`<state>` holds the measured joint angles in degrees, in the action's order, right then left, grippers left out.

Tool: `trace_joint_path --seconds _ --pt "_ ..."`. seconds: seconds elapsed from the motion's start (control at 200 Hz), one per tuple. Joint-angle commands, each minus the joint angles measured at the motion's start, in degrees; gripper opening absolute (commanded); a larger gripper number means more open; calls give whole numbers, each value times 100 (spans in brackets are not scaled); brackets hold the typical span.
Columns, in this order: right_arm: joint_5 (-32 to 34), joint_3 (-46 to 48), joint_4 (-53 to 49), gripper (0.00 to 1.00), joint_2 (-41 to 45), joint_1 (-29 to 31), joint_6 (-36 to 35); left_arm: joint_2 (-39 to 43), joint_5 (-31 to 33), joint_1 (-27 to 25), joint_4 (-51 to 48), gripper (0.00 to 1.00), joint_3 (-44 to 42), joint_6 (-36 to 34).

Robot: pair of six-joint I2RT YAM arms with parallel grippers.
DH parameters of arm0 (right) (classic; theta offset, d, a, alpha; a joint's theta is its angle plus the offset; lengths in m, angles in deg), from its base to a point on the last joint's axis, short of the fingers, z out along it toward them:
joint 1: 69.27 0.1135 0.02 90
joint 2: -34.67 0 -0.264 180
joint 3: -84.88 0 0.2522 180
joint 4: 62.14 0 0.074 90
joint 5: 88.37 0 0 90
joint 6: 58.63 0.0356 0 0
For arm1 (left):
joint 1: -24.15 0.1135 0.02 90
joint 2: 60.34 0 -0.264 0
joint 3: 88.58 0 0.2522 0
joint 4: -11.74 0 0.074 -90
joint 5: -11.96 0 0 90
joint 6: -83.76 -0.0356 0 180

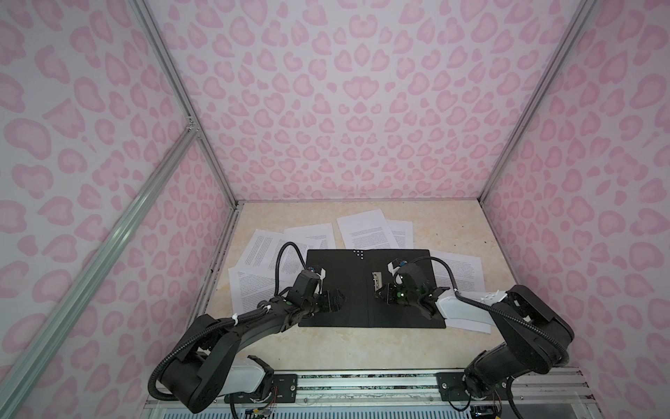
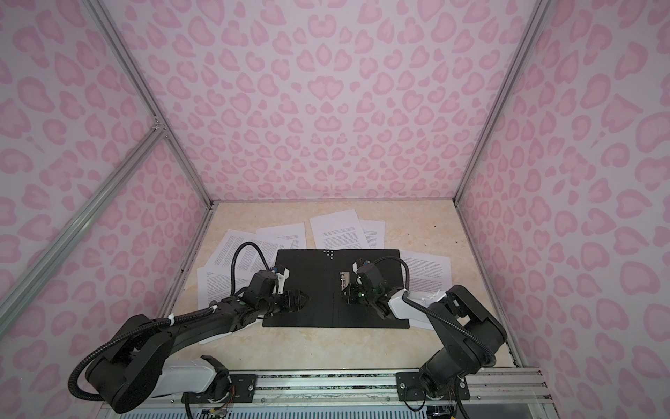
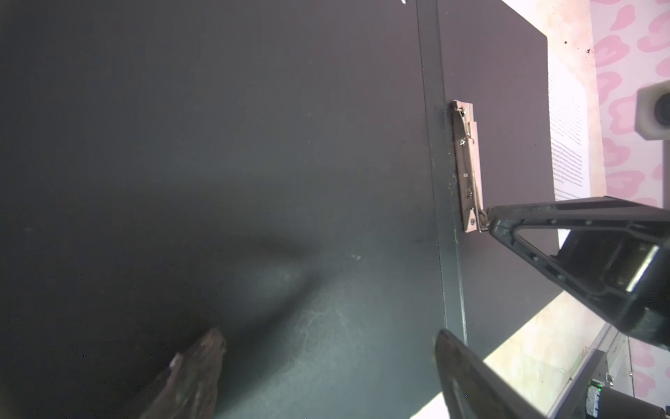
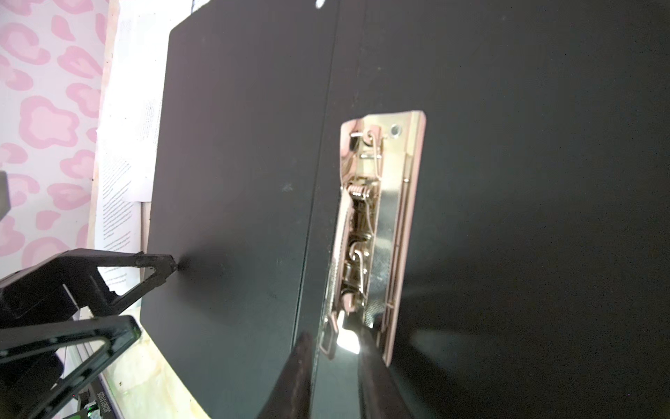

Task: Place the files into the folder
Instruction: 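Press the folder cover with the left gripper while the right reaches the clip, then lift the metal clip's lever with the right gripper while the left gripper holds the folder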

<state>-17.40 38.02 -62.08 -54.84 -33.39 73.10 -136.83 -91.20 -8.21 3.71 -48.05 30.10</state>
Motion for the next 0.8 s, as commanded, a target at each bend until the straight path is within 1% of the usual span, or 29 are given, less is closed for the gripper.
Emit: trace_joint_path --seconds 0.0,0.165,0.255,0.33,0.405,0.57,0.675,0.795 --pt "62 49 183 23 -67 -1 89 -60 104 -12 -319 93 35 33" --pt "-31 31 294 17 -166 8 132 -281 42 -42 -335 92 127 23" --pt "-31 58 340 16 -180 -1 133 -330 42 -60 -319 92 138 20" --pt "-44 56 347 11 -203 -1 124 -351 75 -73 -335 92 151 14" --pt "-32 63 359 11 -229 3 132 -384 84 -78 -350 92 179 5" --pt "107 115 342 0 -286 -10 129 -400 212 -86 -422 92 196 22" --pt "307 169 263 0 -404 4 33 -474 363 -86 -553 91 252 32" --pt "582 335 321 0 -657 -5 -43 -641 361 -86 -649 91 359 5"
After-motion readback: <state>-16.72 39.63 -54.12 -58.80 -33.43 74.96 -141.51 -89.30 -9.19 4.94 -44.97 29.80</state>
